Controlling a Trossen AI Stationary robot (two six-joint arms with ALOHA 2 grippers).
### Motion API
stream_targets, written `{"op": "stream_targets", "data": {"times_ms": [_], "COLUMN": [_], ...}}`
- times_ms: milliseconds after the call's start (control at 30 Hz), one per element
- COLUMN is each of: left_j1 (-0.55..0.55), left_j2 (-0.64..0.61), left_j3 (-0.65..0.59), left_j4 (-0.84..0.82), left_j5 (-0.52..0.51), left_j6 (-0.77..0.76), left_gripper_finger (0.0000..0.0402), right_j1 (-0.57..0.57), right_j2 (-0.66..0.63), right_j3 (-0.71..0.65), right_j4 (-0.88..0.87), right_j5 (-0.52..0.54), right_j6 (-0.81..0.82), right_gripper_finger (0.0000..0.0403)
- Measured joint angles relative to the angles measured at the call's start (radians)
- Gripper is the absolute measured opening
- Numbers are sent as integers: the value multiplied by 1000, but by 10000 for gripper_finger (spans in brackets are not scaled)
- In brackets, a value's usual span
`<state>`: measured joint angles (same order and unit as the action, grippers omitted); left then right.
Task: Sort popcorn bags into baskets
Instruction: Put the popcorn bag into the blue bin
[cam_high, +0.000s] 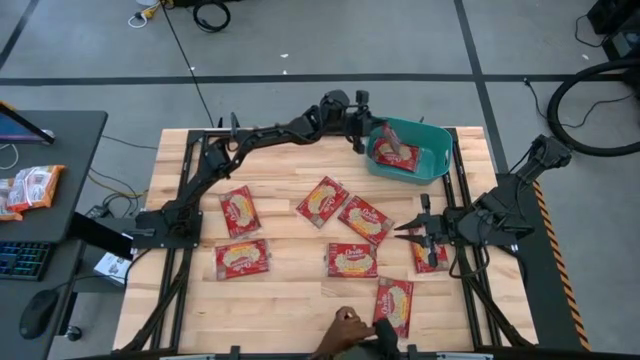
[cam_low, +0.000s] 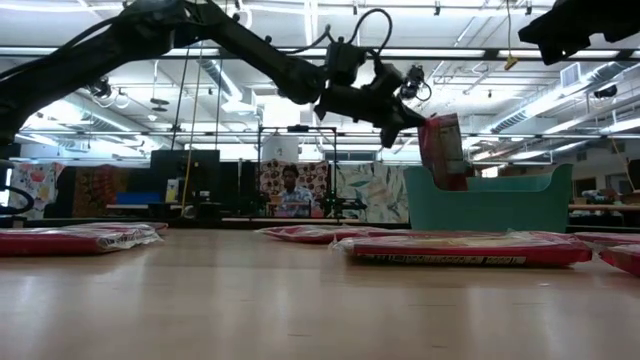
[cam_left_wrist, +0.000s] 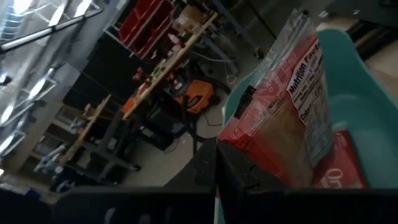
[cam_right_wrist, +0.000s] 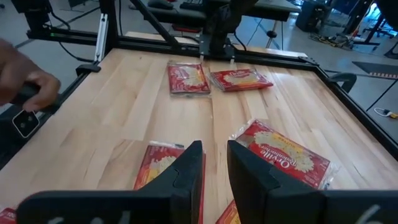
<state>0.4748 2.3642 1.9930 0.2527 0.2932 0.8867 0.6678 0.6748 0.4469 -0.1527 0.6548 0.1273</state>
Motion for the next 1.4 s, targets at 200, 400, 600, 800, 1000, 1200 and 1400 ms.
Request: {"op": "stream_targets", "data": {"times_ms": [200, 400, 600, 800, 1000, 1200, 1400], "left_j1": [27, 45, 56, 55, 36, 9, -19], "left_j2": [0, 0, 0, 0, 0, -1, -2], "left_j3": [0, 0, -1, -1, -1, -1, -1], "left_j4": [-56, -138, -241, -250, -292, -258, -175], "left_j5": [68, 130, 158, 153, 80, -39, -65], "left_j6": [0, 3, 85, 103, 143, 110, -52], "left_gripper_finger": [9, 10, 10, 11, 25, 75, 87], "right_j1": [0, 0, 0, 0, 0, 0, -1], "right_j2": [12, 14, 14, 14, 14, 14, 14], "right_j3": [0, 0, 0, 0, 0, 0, 0], "right_j4": [2, 1, 1, 1, 1, 1, 1], "right_j5": [0, 4, 6, 7, 7, 7, 36], "right_j6": [1, 1, 1, 1, 1, 1, 1], "right_gripper_finger": [80, 80, 80, 80, 80, 80, 80]}}
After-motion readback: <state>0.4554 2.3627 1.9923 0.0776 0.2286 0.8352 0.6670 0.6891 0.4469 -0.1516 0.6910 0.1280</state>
